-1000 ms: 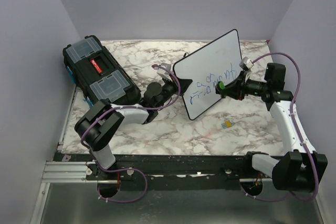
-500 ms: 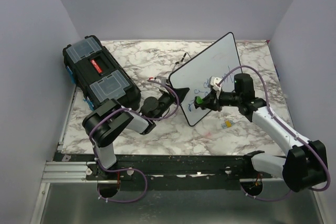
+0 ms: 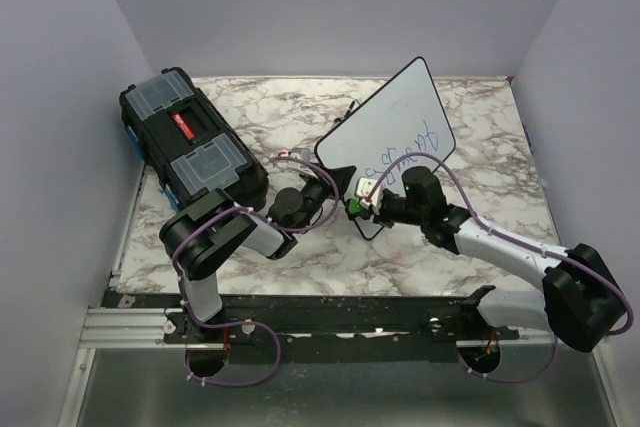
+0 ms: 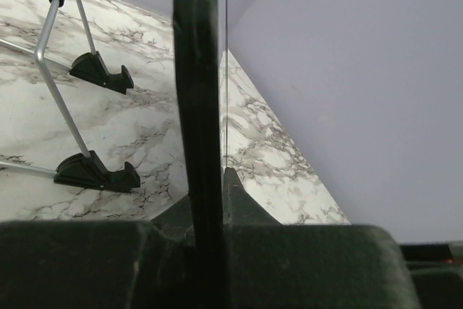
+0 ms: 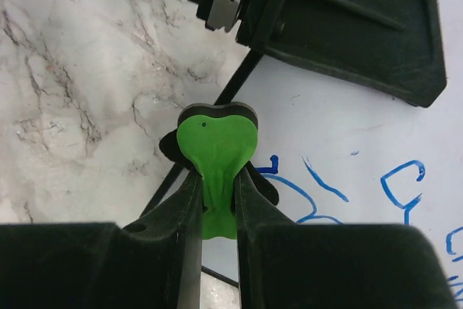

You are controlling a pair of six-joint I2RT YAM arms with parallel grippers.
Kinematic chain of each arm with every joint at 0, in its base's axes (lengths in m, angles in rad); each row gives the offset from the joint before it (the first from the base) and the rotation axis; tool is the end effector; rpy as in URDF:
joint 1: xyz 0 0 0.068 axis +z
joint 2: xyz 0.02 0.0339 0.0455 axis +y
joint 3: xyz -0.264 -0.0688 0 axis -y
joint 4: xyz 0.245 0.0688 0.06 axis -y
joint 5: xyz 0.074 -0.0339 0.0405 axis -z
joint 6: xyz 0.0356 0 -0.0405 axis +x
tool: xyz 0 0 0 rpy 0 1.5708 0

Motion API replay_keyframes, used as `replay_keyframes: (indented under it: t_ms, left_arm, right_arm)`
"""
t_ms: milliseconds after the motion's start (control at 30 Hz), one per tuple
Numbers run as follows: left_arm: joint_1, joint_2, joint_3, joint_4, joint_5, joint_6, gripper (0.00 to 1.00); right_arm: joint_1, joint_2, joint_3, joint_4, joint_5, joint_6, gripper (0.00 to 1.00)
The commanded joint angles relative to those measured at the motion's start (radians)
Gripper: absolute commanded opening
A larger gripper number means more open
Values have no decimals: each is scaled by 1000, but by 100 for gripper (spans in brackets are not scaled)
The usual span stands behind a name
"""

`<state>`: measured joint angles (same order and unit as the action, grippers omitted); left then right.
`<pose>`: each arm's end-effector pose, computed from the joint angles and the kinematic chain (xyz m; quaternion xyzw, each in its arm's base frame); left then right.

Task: Erase the whiteboard
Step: Erase the whiteboard at the center of the board.

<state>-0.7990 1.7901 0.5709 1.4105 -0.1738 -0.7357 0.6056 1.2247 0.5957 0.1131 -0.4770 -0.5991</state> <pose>0.2312 -0.2288 0.1826 -0.0469 0.6357 -0.4938 0.5915 0.2010 0.1590 0.2141 -0.5737 0.6245 0.2057 0.4884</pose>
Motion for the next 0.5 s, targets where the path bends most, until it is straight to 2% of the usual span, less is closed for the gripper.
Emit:
replay_keyframes:
  t_ms: [0,167,267,400,467]
  left_arm:
    - [1,-42,4,137,-68,-23,0]
    - [0,-48,3,127,-35,-28,0]
    - [0,-39,-2,141,-18,-41,0]
    - [-1,-41,-6,144,-8,-41,0]
    - [-1,-43,-7,144,-6,-41,0]
  right_arm:
    - [40,25,-26,68,220,-49,1]
    - [39,58,-32,185,447,52,1]
    - [28,105,-1,211,515,102,1]
    - [28,123,18,187,501,126,1]
    - [28,108,23,89,383,59,1]
